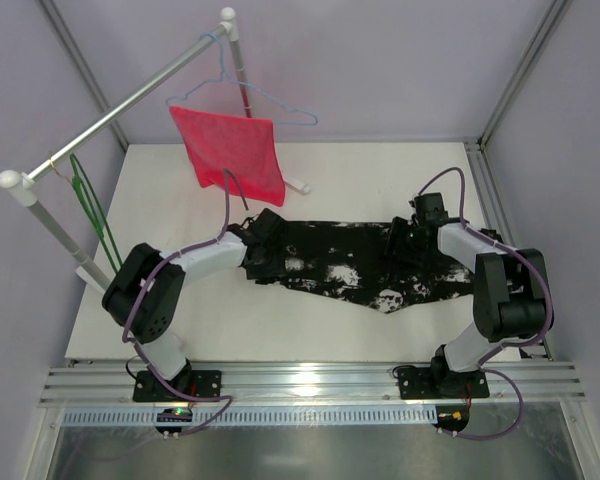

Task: Place the trousers on the hanger
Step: Fold the trousers

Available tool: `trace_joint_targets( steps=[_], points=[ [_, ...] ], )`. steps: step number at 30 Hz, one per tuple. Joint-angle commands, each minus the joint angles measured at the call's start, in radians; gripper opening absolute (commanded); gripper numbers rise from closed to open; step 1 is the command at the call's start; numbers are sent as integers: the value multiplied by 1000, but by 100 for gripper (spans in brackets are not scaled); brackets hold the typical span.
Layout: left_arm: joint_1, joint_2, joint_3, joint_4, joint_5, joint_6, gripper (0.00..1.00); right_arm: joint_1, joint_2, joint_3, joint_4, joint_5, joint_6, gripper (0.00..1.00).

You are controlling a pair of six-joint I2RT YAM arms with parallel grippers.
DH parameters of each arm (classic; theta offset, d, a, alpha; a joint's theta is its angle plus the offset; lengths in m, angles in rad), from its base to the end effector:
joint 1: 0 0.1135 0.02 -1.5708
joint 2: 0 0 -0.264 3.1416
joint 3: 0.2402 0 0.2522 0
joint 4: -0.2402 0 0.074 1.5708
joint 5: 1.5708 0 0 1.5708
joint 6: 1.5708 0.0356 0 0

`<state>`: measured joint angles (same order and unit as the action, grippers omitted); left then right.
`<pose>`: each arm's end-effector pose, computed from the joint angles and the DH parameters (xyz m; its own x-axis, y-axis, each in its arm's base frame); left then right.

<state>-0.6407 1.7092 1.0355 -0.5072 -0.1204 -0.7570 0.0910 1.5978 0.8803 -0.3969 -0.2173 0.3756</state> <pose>0.2646 -0.1920 0.1679 -0.9214 -0.1634 -0.3526 -0.1045 0.9781 -0.1803 0.2971 0.0348 0.1639 -0.8989 0.2777 -0.3390 0.1574 0.9265 0.3417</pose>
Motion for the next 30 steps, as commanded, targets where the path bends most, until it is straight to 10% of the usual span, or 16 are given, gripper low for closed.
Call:
trace_joint_targets(
  steps=[1, 17, 19, 22, 30],
  points=[
    [3, 44, -11, 30, 19, -19, 54, -2, 28, -17, 58, -27, 6, 63],
    [4, -26, -2, 24, 5, -51, 56, 27, 67, -33, 153, -114, 48, 9],
    [4, -29, -2, 19, -5, -50, 56, 26, 64, -47, 173, -174, 58, 12],
    [4, -19, 1, 4, -13, -44, 56, 26, 39, -72, 197, -186, 69, 50],
    [4, 3, -26, -20, -35, -53, 56, 42, 83, -52, 171, -126, 68, 50]
  ],
)
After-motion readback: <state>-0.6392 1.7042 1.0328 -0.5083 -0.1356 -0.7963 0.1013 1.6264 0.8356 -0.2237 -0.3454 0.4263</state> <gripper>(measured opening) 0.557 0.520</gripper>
